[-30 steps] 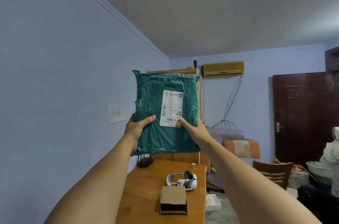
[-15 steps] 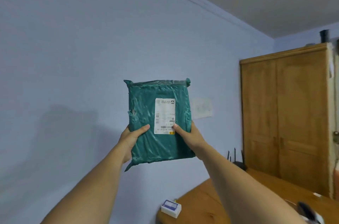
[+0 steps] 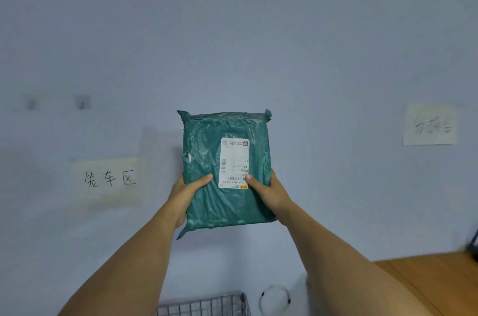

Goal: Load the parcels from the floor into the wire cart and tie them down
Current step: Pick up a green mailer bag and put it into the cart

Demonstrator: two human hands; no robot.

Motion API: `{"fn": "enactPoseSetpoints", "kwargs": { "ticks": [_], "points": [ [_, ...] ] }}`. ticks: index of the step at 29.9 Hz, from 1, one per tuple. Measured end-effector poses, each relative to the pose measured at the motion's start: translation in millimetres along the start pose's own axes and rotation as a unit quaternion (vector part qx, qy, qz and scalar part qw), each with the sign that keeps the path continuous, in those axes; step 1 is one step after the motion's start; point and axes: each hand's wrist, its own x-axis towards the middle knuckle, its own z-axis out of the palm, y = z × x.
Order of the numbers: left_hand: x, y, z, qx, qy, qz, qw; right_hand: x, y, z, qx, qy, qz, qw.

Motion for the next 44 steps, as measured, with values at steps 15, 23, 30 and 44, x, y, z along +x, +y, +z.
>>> {"fn": "enactPoseSetpoints", "kwargs": {
  "ticks": [15,23,30,44],
  "points": [
    [-1,-272,-120,0.000,0.079,-0.179,0.981,-19,267,116,-0.005,-0.043,0.216,0.976],
    [-31,-459,-158,-0.030,0.096,-0.313,0.945,-58,444,145,0.013,-0.057,0.357,0.932],
    [-65,-617,-164,-0.015,0.140,-0.397,0.907,-95,597,159,0.008,-0.027,0.471,0.882],
    [-68,-870,-184,0.077,0.217,-0.448,0.864,-116,844,190,-0.032,-0.032,0.519,0.854]
  ]
}}
